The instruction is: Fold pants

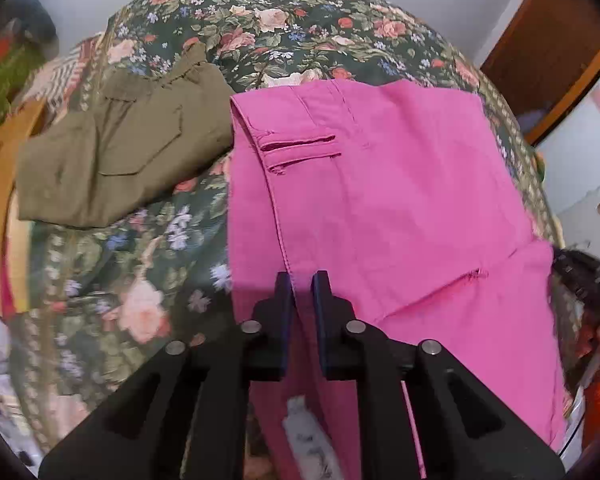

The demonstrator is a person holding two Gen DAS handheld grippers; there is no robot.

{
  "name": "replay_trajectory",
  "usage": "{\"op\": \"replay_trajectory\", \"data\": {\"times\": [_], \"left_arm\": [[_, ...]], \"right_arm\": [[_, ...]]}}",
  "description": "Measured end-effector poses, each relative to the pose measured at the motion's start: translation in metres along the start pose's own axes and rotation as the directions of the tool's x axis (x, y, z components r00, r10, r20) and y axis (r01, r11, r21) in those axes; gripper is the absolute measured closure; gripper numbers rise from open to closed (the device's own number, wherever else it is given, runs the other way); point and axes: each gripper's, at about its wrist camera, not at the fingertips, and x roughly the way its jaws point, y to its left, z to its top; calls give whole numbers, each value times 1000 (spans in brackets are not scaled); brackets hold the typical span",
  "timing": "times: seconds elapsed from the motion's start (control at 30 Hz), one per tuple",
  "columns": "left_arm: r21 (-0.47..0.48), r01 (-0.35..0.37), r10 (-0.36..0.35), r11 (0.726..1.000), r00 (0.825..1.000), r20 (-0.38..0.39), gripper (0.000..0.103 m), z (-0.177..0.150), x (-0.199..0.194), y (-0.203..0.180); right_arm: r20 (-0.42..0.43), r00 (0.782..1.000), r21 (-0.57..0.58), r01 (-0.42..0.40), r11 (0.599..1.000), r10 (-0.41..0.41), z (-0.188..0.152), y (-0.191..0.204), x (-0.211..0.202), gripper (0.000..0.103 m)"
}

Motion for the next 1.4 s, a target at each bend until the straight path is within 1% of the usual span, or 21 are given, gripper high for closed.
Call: {"op": "replay_trajectory", "data": {"times": [0.07,0.13,0.23,0.27,0.33,0.37,0.43,0.5,0.63,0.7,0.77,0.87,0.93,0.97,1.03,1.1,1.17,1.23,1.27,1.37,1.4], "left_arm": [[27,-32,32,999,999,27,91,-1,-14,-1],[41,-6,4,999,998,57,91,-2,-31,1],[48,28,-32,998,996,82,91,-3,-48,-1],[55,37,-42,998,995,90,91,-3,-52,-3],[64,53,-59,996,994,91,91,-3,-53,-9],[70,64,-70,995,994,85,91,-1,-50,-13],[86,79,-85,993,994,67,91,-1,-43,-22],[101,86,-90,991,995,39,91,-2,-30,-31],[135,72,-71,988,997,-10,91,-8,-1,-39],[134,79,-76,988,997,-30,91,-11,11,-36],[142,84,-82,986,996,-19,91,-13,13,-35],[167,79,-77,983,997,-17,91,-16,10,-37],[174,88,-85,981,996,-27,91,-15,4,-37],[170,96,-93,981,995,-25,91,-13,0,-35],[153,63,-68,986,997,24,90,-7,-13,-28],[133,55,-63,990,996,60,85,1,-24,-18],[100,33,-42,994,995,87,71,14,-30,-4],[77,13,-22,997,993,113,64,25,-33,6],[69,0,-9,998,992,124,62,31,-33,12],[54,-14,7,998,991,130,61,48,-28,25],[45,-12,6,999,992,127,61,53,-23,29]], "right_arm": [[11,1000,43,-15,999,14,-2,-7,-13,94],[32,999,68,-39,997,37,-5,-13,-29,94],[54,998,38,-32,999,30,-8,-10,-49,94],[63,998,23,-29,999,28,-9,-9,-55,91],[83,996,-6,-37,999,38,-9,0,-63,82],[94,994,-15,-45,999,47,-8,4,-67,76],[128,989,-33,-63,997,67,-3,12,-71,75],[140,987,-46,-76,996,82,2,21,-67,75],[102,991,-38,-84,996,87,5,30,-42,75],[52,996,-32,-74,997,76,2,31,-21,75],[-5,997,-25,-79,997,79,-2,30,0,75],[-9,994,9,-111,994,111,-4,21,3,74],[-30,993,15,-113,993,114,0,18,-1,74],[-31,994,9,-107,994,107,2,17,-4,71],[-6,997,-22,-78,997,78,7,18,-15,71],[29,998,-42,-60,997,61,14,17,-26,71],[58,997,-43,-57,997,59,24,15,-33,70],[89,994,-35,-53,998,56,37,14,-38,70],[100,993,-31,-55,998,58,43,14,-39,67],[142,989,-19,-46,999,49,64,13,-38,49],[160,986,-18,-51,999,53,73,13,-34,47]]}}
